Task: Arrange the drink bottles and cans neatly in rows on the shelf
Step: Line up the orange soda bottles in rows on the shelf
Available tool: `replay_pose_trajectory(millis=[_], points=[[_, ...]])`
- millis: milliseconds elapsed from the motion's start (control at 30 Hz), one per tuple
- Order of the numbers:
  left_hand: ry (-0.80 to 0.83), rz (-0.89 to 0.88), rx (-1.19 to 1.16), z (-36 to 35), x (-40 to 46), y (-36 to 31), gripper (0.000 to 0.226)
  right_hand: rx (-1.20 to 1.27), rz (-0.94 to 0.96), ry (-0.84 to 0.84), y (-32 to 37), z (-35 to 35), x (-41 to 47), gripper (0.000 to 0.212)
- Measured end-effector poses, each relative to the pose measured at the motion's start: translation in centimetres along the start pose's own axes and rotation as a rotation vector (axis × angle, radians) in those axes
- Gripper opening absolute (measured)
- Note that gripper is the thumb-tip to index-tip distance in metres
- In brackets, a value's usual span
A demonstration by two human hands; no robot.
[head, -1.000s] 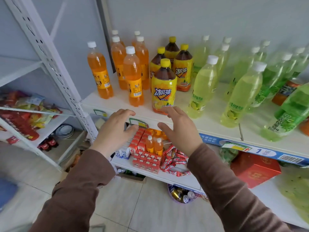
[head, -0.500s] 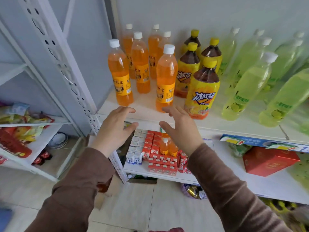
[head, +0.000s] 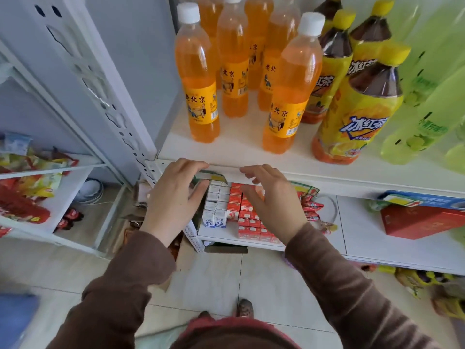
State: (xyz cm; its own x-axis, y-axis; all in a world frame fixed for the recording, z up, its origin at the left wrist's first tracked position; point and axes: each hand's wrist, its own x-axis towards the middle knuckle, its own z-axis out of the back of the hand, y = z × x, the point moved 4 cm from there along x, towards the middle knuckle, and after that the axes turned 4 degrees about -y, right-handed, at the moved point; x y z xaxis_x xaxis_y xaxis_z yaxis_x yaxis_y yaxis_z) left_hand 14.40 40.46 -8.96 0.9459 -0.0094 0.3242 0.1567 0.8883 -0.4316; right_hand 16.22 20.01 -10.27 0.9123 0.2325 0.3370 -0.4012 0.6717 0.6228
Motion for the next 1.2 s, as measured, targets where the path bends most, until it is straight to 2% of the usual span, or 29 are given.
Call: replay_pose_trajectory(millis=[200,367,600,733,833,1000,1200], points=[[-0.004,-0.12,0.007,-0.3,0.0,2.6,0.027,-0.013,-0.079,-0.085,0.1,-2.5,-0.2,0.023],[-0.024,-0.245,0.095,-0.7,-0.3,4.9,0.033,-0.052,-0.193,-0.187,0.1,-4.7,-1.1,0.02],[-0.054,-0.378,0.188,-1.9,-1.2,7.3,0.051,-0.074,-0.379,-0.278,-0.8,-7.6,-1.2,0.037],[-0.056,-0.399,0.187,-2.7,-1.0,7.7,0.056,-0.113,-0.439,-0.31,-1.7,-8.2,-0.7,0.049],[-0.054,-0.406,0.186,-3.1,-0.9,7.7,0.059,-0.047,-0.529,-0.337,-2.9,-8.4,-0.7,0.061],[-0.062,-0.406,0.205,-3.6,-1.1,7.6,0.062,0.021,-0.603,-0.357,-3.6,-8.5,-0.6,0.06],[-0.058,-0.407,0.249,-3.8,-1.2,7.7,0.06,-0.045,-0.564,-0.375,-3.7,-8.9,-0.5,0.063]])
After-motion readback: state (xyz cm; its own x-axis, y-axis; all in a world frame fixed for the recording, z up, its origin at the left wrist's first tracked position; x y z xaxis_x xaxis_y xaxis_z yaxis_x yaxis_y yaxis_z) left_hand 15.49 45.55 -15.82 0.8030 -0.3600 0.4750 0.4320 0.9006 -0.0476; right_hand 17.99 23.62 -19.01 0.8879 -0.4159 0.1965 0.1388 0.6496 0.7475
